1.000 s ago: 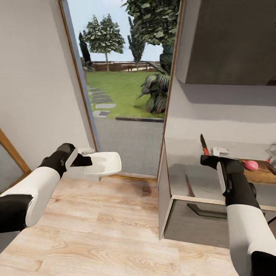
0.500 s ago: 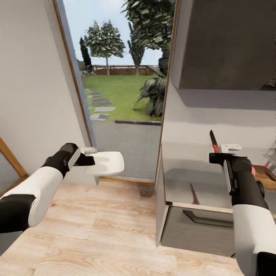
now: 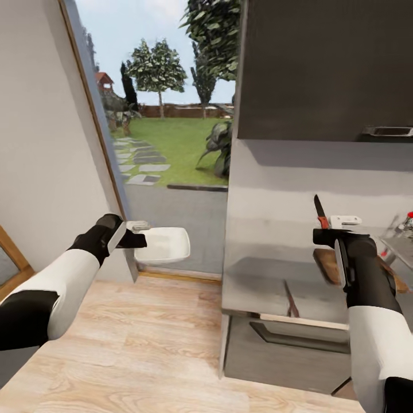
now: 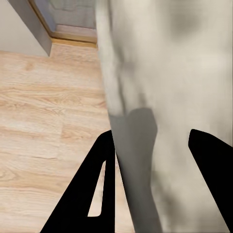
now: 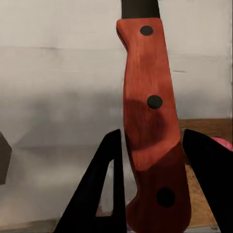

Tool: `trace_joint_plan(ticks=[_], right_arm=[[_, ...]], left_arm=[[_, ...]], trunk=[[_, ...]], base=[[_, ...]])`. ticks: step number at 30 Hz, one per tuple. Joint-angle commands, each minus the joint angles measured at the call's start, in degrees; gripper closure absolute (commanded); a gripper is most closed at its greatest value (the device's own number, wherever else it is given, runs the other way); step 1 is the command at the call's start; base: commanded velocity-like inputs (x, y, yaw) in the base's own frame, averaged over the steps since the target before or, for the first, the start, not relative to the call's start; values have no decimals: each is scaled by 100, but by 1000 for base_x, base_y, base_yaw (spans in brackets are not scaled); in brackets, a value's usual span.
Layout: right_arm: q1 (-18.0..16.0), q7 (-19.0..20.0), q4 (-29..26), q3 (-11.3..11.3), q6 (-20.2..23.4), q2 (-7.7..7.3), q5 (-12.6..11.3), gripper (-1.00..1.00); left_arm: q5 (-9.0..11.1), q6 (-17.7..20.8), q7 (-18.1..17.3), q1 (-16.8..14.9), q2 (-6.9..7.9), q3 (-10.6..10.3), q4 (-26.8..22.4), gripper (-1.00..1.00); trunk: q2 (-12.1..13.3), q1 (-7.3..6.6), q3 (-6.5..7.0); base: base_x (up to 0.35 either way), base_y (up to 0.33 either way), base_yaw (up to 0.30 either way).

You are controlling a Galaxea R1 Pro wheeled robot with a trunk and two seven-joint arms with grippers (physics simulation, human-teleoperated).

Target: In the kitchen, take the Vidalia onion out of the sink, dice it on the chopping board with the paring knife, put the diced onion into the bowl on the countertop, then place both the paring knife and the chopping board into the sink.

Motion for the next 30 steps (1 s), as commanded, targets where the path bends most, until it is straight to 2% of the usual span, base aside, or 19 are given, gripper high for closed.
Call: trace_joint_plan(ticks=[1,23,26,30], right_arm=[[-6,55,-5,-5,23,-2,62,100],[-4,55,3,-5,23,1,55,100],[-5,55,-1,-5,23,1,56,100],[-6,55,0,-1,23,1,56,100]], left_arm=[[62,24,12,-6,7,-51,-6,100],[53,35,21,-6,-12,-69,-90,100],[58,72,21,-6,-44,-102,-342,100],[61,82,21,-8,-84,-126,-417,100]], trunk=[[-14,3,-4],[-14,3,195],[-14,3,222],[-14,3,256]], base=[[-89,-318,0],[-24,-319,0],[0,-142,0],[0,-39,0]])
